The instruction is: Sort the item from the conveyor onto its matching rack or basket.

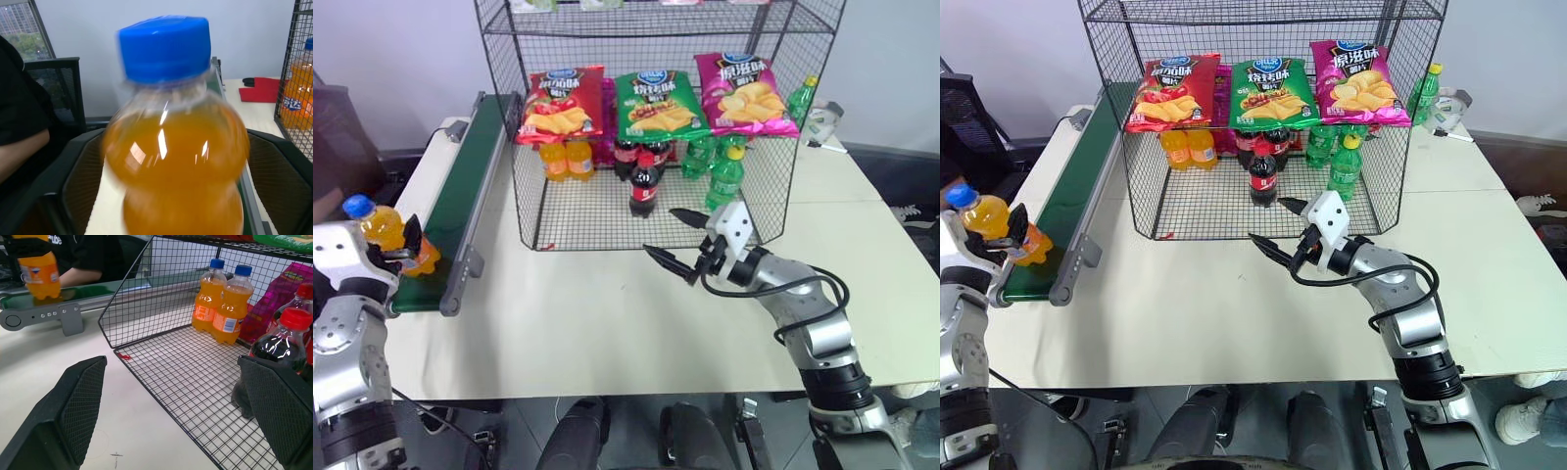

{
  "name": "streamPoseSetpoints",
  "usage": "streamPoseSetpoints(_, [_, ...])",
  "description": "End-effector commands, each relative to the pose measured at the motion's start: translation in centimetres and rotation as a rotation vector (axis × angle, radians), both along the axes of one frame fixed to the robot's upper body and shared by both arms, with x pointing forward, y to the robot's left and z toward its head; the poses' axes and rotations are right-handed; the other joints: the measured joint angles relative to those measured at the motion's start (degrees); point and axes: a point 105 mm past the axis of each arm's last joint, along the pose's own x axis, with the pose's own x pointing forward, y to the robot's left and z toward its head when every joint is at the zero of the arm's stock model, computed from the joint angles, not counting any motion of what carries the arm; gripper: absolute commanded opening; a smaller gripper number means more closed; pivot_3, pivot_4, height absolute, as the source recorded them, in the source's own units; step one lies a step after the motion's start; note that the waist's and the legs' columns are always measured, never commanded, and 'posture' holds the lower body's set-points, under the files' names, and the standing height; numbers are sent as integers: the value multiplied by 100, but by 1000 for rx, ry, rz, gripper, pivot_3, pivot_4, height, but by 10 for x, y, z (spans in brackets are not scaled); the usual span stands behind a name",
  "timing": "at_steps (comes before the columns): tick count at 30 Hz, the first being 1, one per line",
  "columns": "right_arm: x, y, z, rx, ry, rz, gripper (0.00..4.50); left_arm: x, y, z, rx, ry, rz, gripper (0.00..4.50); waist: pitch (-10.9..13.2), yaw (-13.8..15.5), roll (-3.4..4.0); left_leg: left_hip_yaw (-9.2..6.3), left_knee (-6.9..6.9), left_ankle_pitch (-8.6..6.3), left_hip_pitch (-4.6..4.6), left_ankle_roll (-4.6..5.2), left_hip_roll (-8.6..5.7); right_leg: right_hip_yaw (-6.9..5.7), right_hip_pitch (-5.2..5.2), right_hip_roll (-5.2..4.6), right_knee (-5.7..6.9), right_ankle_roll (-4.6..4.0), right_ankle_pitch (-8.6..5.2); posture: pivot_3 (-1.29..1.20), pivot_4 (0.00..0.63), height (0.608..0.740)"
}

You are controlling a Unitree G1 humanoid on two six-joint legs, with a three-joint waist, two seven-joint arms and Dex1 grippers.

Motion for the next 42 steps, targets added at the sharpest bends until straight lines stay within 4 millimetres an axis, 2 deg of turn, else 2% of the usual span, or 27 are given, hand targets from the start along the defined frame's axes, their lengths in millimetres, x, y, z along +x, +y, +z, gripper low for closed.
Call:
streamPoseSetpoints(1, [-1,1,10,9,-49,10,4500,-5,1,14,28,-43,10,2778,0,0,0,0,0,0,0,0,0,0,0,0,1,0,0,0,150,740])
streamPoseSetpoints(5, [-1,2,9,7,-45,13,4500,-8,2,22,35,-63,15,2668,0,6,0,0,1,0,1,0,0,0,0,0,2,0,0,0,150,740])
streamPoseSetpoints(8, [0,1,10,4,-45,13,4500,-7,-5,42,50,-111,-20,2668,0,7,0,-1,1,0,0,0,0,0,0,0,2,0,0,0,150,740])
streamPoseSetpoints(12, [1,-1,13,-1,-51,13,4500,3,-47,86,56,-198,-234,2668,6,16,-15,-7,8,0,-4,0,0,-7,0,1,2,0,0,0,150,740])
streamPoseSetpoints(16, [2,-4,15,-6,-59,11,4500,8,-91,97,60,-166,-454,2668,6,0,-16,-7,13,0,-4,-1,-5,-10,7,-2,-1,-1,0,0,150,740])
streamPoseSetpoints(18, [2,-6,16,-9,-62,6,4500,10,-114,96,74,-130,-550,2668,4,-14,-11,-2,11,0,-2,0,-5,-8,9,-2,-2,0,0,0,150,740])
streamPoseSetpoints(21, [2,-11,16,-16,-65,-16,4500,19,-154,80,99,-40,-676,2668,4,-38,-11,0,-1,2,-2,-1,-3,-4,19,1,5,1,1,0,150,740])
streamPoseSetpoints(27, [1,-17,21,-16,-79,-47,4500,53,-189,47,157,12,-650,2668,5,-32,-11,0,-2,4,-2,-4,-1,-5,18,5,10,1,1,0,150,740])
streamPoseSetpoints(29, [0,-18,22,-17,-84,-55,4500,74,-197,33,131,13,-581,2668,4,4,-10,0,-2,4,-2,-4,-1,-6,18,5,9,2,2,0,150,740])
streamPoseSetpoints(32, [-1,-19,24,-17,-91,-65,4500,94,-208,19,74,-14,-537,2668,4,18,-12,-1,9,4,-3,-3,-6,-8,23,3,9,4,3,0,150,740])
streamPoseSetpoints(38, [-4,-21,27,-18,-97,-89,4500,130,-223,5,-6,-40,-440,2668,8,13,-18,-2,14,5,-8,-2,-11,-12,21,1,11,6,3,0,150,740])
streamPoseSetpoints(42, [-6,-21,27,-17,-95,-98,4500,143,-222,2,1,-61,-374,2668,8,-14,-18,-2,13,5,-8,-2,-10,-14,20,2,12,7,3,0,150,740])
